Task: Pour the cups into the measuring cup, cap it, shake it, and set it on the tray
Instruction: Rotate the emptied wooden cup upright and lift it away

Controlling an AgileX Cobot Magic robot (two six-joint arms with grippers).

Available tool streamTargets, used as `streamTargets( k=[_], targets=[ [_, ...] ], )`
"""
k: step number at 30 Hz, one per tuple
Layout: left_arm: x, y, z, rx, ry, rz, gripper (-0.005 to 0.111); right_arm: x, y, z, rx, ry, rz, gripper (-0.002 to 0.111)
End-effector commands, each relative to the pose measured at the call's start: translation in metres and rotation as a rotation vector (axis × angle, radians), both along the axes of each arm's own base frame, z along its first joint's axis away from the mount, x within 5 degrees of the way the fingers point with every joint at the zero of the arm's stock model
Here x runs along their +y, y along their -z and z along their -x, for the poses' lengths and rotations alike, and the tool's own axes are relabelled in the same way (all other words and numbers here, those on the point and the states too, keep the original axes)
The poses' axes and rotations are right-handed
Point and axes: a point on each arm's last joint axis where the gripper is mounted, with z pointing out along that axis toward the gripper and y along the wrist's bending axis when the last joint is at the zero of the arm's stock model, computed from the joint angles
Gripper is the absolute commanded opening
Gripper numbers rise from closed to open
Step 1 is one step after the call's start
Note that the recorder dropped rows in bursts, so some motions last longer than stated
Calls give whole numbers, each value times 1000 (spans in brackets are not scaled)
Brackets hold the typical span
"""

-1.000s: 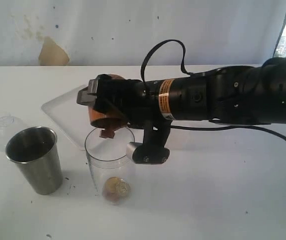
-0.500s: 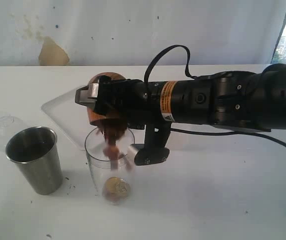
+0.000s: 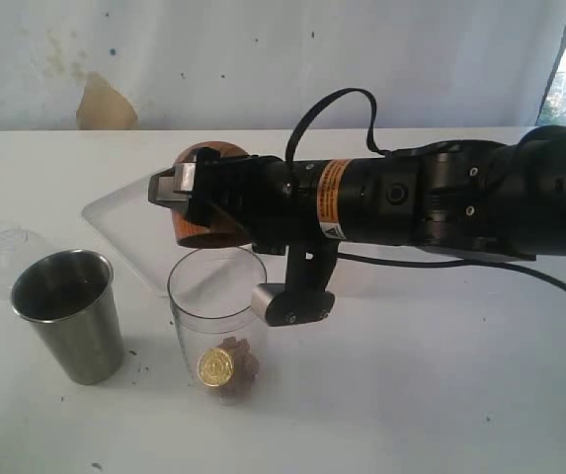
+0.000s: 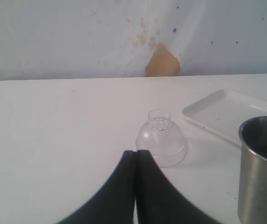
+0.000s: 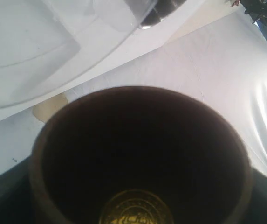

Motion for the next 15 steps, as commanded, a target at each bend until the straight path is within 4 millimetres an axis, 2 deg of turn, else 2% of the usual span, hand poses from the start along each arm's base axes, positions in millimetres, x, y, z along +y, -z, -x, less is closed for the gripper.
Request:
streamTargets(
  k=[1, 6, 13, 15],
  targets=[
    [0, 0, 0, -10, 5, 5, 0, -1, -5, 1, 23, 22, -43, 0],
    [0, 0, 0, -10, 5, 5, 0, -2, -7, 0, 134, 87, -160, 0],
    [0, 0, 0, -10, 5, 5, 0, 5, -17, 5, 526, 112, -543, 0],
    [0, 0, 0, -10, 5, 5, 0, 6, -20, 7, 553, 85, -584, 0]
  ],
)
